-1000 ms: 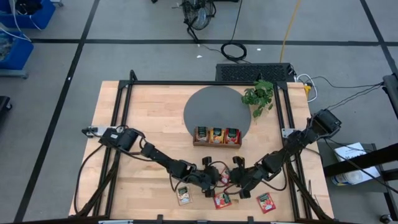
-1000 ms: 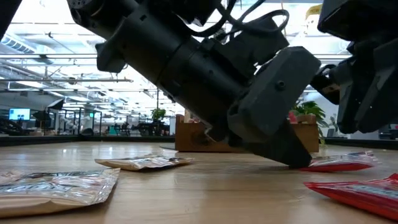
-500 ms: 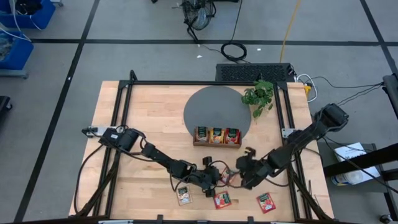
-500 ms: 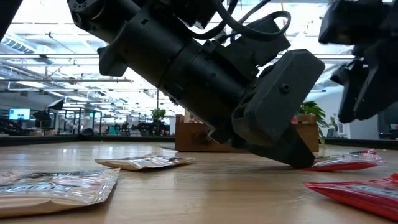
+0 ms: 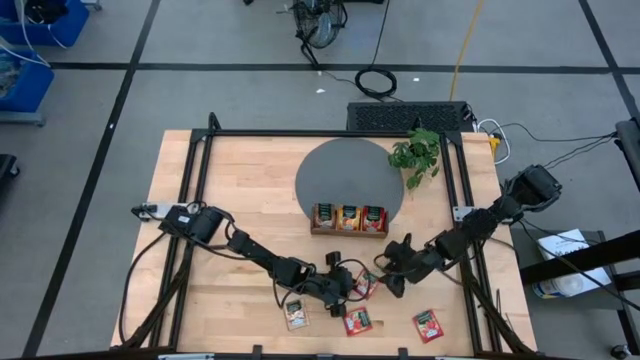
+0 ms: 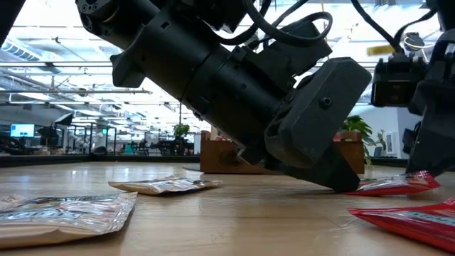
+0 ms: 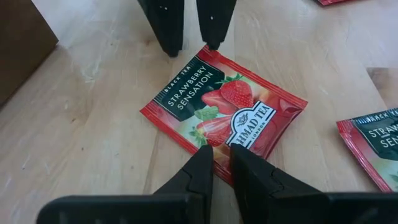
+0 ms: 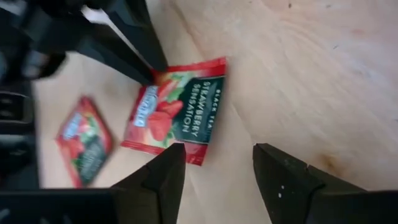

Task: Pick & Place Tea
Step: Put the top red tea bag into the right wooden organizer

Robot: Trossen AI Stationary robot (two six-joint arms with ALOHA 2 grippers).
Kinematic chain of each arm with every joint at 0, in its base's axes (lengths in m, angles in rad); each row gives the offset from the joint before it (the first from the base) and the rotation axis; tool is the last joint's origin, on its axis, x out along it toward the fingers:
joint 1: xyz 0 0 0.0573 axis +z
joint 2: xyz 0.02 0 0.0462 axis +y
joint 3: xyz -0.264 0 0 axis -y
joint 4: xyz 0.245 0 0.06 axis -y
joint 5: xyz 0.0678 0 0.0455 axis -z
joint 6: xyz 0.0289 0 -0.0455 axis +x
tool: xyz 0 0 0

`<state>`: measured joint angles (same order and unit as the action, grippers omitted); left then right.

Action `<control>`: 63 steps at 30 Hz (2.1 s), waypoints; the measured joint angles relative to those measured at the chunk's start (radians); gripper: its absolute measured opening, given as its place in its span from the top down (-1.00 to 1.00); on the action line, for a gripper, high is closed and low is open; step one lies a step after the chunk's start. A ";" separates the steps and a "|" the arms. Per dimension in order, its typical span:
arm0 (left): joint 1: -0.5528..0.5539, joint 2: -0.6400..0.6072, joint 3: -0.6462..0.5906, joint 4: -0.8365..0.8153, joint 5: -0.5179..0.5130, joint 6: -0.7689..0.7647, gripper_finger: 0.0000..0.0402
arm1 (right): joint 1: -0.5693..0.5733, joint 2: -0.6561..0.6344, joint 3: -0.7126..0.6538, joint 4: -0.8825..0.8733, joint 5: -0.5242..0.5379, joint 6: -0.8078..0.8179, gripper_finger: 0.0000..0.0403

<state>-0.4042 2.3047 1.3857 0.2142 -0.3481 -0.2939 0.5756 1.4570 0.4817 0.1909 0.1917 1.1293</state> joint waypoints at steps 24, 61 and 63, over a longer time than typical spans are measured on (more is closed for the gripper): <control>0.030 0.048 -0.001 0.135 -0.012 -0.023 0.69 | -0.005 0.058 -0.105 0.275 -0.030 -0.027 0.31; -0.128 -0.095 -0.004 -0.149 -0.154 0.177 0.69 | -0.173 -0.256 0.382 -0.662 0.034 -0.651 1.00; -0.127 -0.095 -0.004 -0.164 -0.154 0.162 0.69 | -0.206 -0.257 0.452 -0.774 0.070 -0.712 1.00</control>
<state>-0.5313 2.2093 1.3819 0.0507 -0.5018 -0.1322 0.3696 1.2004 0.9334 -0.5830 0.2622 0.4177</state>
